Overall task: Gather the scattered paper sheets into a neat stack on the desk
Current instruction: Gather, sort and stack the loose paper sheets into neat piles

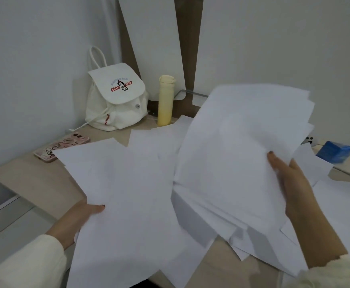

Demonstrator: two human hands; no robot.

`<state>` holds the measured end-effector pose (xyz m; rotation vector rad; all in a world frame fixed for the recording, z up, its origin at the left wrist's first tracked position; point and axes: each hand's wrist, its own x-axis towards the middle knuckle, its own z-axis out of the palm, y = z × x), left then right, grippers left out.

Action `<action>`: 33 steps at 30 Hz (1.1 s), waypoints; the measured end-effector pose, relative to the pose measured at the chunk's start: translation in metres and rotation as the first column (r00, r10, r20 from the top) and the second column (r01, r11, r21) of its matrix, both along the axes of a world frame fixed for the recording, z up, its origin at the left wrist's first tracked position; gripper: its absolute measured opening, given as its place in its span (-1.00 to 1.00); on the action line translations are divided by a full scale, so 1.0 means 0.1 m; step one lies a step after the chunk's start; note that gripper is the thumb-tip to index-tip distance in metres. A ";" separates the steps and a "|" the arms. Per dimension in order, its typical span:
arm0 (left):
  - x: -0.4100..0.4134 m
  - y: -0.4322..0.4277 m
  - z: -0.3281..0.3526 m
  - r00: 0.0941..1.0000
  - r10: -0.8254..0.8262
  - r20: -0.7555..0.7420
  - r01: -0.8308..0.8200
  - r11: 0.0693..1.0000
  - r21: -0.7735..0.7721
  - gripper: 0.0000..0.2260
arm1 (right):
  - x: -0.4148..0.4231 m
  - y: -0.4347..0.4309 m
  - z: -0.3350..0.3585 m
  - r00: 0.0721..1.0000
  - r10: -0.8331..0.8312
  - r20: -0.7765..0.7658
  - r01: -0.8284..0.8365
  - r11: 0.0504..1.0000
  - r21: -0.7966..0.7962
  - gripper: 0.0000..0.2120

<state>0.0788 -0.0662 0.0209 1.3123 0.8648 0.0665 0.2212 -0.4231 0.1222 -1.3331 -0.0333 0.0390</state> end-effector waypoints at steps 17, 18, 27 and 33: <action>-0.03 -0.24 0.05 0.964 -0.092 0.251 0.153 0.960 -0.236 -0.76 | 0.04 0.61 -0.67 0.879 0.345 -0.328 -0.465 0.771 -0.435 -0.70; -0.02 -0.24 0.04 0.957 -0.091 0.277 0.166 0.951 -0.261 -0.71 | 0.03 0.65 -0.72 0.875 0.346 -0.338 -0.479 0.723 -0.498 -0.70; 0.04 -0.31 -0.09 0.980 -0.185 0.080 0.192 0.977 -0.089 -0.68 | -0.16 1.15 -0.88 0.863 0.437 -0.255 -0.488 0.586 -0.647 -0.73; -0.06 -0.19 0.02 0.971 -0.153 0.181 0.155 0.988 0.001 -0.75 | 0.00 1.06 -0.83 0.950 0.291 -0.115 -0.298 0.725 -0.621 -0.76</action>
